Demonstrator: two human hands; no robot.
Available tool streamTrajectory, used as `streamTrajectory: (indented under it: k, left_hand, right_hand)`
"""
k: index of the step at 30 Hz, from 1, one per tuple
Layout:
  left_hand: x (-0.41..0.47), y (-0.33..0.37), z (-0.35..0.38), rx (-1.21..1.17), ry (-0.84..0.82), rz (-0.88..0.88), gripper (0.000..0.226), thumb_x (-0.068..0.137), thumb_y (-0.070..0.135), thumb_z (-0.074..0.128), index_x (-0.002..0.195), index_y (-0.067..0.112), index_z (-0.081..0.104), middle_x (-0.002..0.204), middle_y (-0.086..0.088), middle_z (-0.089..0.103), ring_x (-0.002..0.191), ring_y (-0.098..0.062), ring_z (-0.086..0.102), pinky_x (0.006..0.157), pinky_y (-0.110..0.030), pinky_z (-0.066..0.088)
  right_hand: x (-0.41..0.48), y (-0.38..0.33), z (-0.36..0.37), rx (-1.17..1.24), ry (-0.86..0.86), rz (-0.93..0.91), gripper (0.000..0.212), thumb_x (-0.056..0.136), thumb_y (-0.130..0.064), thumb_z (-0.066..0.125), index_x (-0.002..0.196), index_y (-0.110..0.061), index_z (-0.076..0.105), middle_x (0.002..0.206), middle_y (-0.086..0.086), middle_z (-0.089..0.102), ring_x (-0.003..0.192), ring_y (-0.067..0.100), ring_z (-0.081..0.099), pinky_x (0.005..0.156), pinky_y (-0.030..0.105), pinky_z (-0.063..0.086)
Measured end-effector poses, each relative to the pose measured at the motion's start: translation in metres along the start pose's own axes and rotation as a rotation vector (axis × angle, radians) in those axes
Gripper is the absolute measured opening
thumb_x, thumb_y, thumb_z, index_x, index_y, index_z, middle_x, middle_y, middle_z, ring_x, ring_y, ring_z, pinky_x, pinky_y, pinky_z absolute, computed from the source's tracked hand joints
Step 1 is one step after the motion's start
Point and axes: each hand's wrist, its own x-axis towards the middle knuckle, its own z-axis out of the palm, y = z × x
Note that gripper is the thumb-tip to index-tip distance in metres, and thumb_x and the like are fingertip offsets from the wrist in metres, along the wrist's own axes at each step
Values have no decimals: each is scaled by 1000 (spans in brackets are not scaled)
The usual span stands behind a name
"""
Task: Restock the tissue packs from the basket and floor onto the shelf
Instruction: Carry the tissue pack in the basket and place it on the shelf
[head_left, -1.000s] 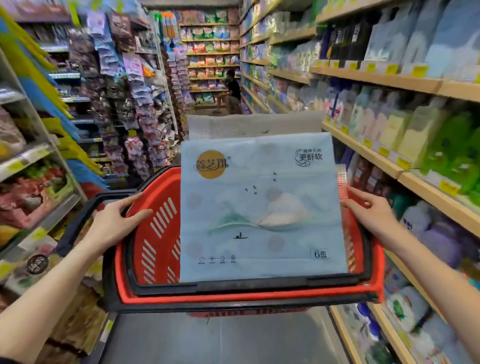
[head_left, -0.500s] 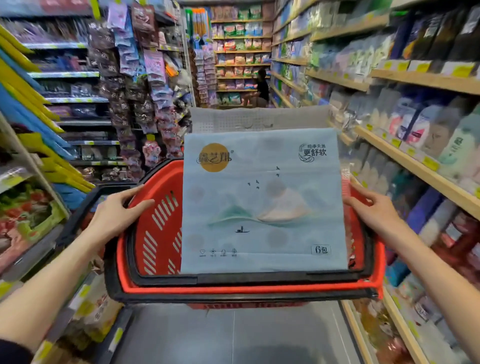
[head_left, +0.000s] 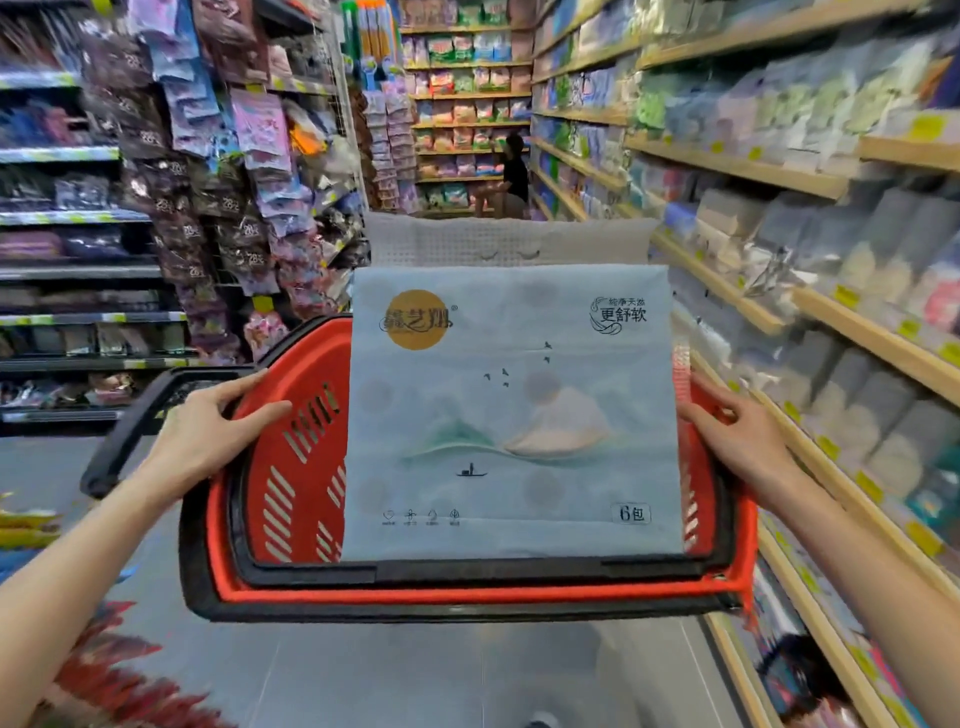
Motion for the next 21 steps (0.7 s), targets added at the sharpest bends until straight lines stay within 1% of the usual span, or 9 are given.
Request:
streamTrajectory:
  k: [3, 6, 8, 10, 13, 16, 17, 19, 21]
  left_hand:
    - [69, 0, 30, 12, 5, -30, 57, 79, 44, 66, 132, 30, 51, 127, -13, 60, 106, -28, 60, 77, -31, 41]
    - [137, -1, 57, 16, 4, -74, 59, 77, 48, 65, 132, 32, 50, 130, -13, 58, 111, -30, 59, 80, -34, 44]
    - [178, 0, 69, 18, 21, -88, 59, 76, 49, 65, 131, 33, 51, 129, -13, 59, 112, -29, 59, 82, -36, 44]
    - [217, 3, 79, 23, 52, -86, 57, 78, 45, 66, 132, 31, 51, 128, -13, 59, 109, -29, 59, 79, -33, 41]
    - [276, 6, 90, 30, 68, -74, 56, 79, 44, 65, 132, 31, 50, 127, -14, 60, 91, -23, 58, 74, -32, 40]
    - [338, 2, 100, 46, 72, -76, 56, 79, 47, 64, 132, 34, 50, 129, -13, 58, 85, -18, 52, 72, -32, 40]
    - [360, 0, 104, 49, 68, -80, 57, 79, 47, 63, 132, 34, 50, 129, -13, 58, 85, -19, 53, 69, -32, 41]
    - [406, -6, 113, 62, 48, -76, 57, 79, 48, 63, 132, 34, 49, 131, -14, 56, 91, -22, 57, 65, -29, 42]
    - [457, -12, 122, 85, 34, -59, 58, 78, 49, 63, 132, 35, 49, 137, -14, 51, 104, -28, 59, 69, -30, 43]
  right_hand:
    - [73, 10, 35, 7, -24, -25, 49, 84, -24, 63, 131, -17, 51, 132, 3, 54, 106, 6, 45, 84, 14, 31]
    - [151, 13, 68, 9, -60, -26, 52, 80, -30, 66, 130, -21, 51, 131, 3, 56, 107, 9, 50, 93, 25, 38]
    - [201, 14, 88, -12, -77, -27, 52, 78, -34, 66, 128, -26, 53, 123, 2, 61, 104, 10, 55, 91, 27, 44]
    - [248, 11, 110, 9, -103, -31, 52, 79, -29, 67, 128, -25, 52, 120, 1, 63, 100, 9, 55, 84, 20, 44]
    - [305, 6, 143, 28, -102, -44, 52, 80, -18, 67, 129, -16, 51, 124, 4, 59, 106, 8, 52, 89, 21, 38]
    - [356, 4, 178, 35, -108, -57, 51, 82, -11, 64, 130, -11, 49, 120, -4, 51, 109, 5, 46, 81, 4, 35]
    - [374, 6, 190, 27, -110, -57, 51, 82, -11, 64, 130, -12, 49, 118, -6, 50, 109, 5, 46, 79, 3, 34]
    - [407, 9, 215, 0, -104, -38, 51, 82, -16, 65, 131, -17, 49, 113, -9, 50, 106, 5, 48, 85, 13, 35]
    - [440, 12, 244, -1, -83, -22, 50, 82, -17, 65, 130, -18, 50, 112, -9, 51, 106, 6, 49, 88, 21, 35]
